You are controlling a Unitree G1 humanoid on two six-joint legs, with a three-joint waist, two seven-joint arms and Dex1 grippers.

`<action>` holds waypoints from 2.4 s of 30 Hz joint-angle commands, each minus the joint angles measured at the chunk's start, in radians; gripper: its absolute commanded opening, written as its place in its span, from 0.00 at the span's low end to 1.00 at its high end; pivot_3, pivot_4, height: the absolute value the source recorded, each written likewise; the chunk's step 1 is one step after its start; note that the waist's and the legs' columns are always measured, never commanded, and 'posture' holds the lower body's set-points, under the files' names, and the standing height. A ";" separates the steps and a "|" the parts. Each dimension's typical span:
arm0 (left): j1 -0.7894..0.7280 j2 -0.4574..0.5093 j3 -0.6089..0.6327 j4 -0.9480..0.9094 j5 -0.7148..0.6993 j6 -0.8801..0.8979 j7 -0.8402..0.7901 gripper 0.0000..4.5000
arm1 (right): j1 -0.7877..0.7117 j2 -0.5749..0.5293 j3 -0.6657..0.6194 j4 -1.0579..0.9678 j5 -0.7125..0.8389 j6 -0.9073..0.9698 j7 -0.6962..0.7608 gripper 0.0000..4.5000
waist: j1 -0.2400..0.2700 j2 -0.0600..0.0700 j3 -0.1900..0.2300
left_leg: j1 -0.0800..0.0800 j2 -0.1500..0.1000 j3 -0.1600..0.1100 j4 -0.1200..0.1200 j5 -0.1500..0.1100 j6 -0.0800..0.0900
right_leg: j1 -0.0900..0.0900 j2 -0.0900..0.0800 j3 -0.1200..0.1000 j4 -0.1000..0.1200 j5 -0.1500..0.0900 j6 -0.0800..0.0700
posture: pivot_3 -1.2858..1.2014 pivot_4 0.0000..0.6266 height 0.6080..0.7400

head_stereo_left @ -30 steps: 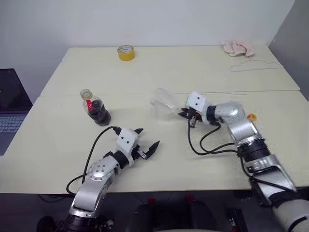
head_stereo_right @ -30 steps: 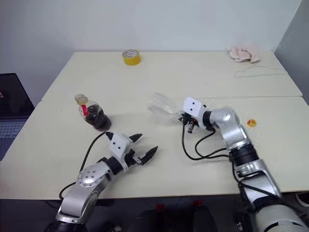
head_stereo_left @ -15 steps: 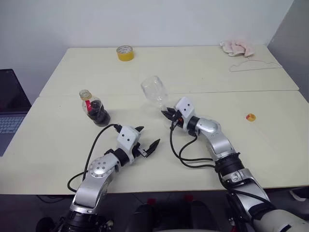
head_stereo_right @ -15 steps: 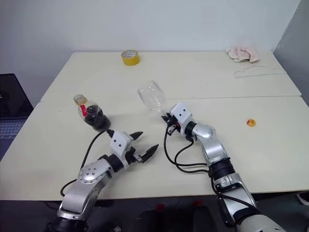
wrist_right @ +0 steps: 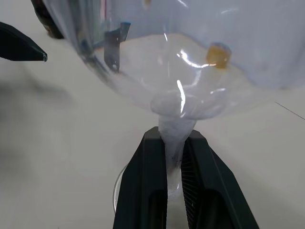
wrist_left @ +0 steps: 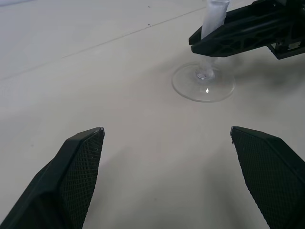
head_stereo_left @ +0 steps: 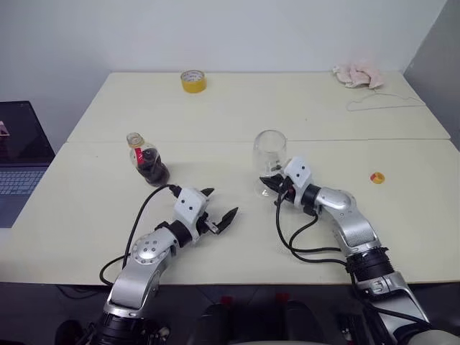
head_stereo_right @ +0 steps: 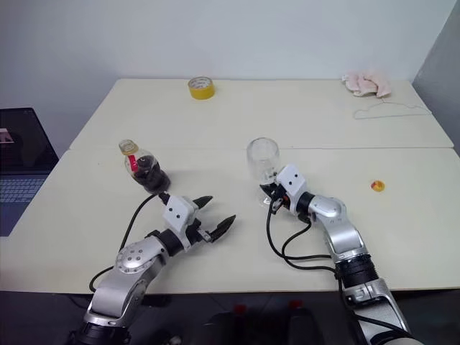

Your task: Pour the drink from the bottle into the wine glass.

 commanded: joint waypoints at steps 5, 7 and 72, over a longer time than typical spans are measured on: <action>-0.010 0.012 0.023 -0.020 0.002 -0.013 -0.009 1.00 | 0.028 -0.009 0.038 0.023 -0.022 0.085 0.003 0.03 | 0.000 0.000 0.000 | 0.001 0.000 0.000 0.000 0.000 0.000 | 0.000 0.000 0.000 0.000 0.000 0.000 | 0.52 0.24 1.00; -0.010 0.012 0.024 -0.020 0.002 -0.013 -0.008 1.00 | 0.020 -0.004 0.030 0.027 -0.020 0.094 -0.010 0.03 | 0.000 0.000 0.000 | 0.001 0.000 0.000 0.000 0.000 0.000 | 0.000 0.000 0.000 0.000 0.000 0.000 | 0.52 0.24 1.00; 0.113 -0.013 0.398 -0.114 -0.089 0.030 0.222 1.00 | -0.223 -0.633 -0.385 -0.533 0.748 0.463 0.379 0.99 | 0.030 -0.007 0.006 | -0.001 0.002 -0.001 0.000 -0.004 0.003 | 0.007 0.002 -0.001 -0.013 0.000 0.001 | 0.52 0.24 1.00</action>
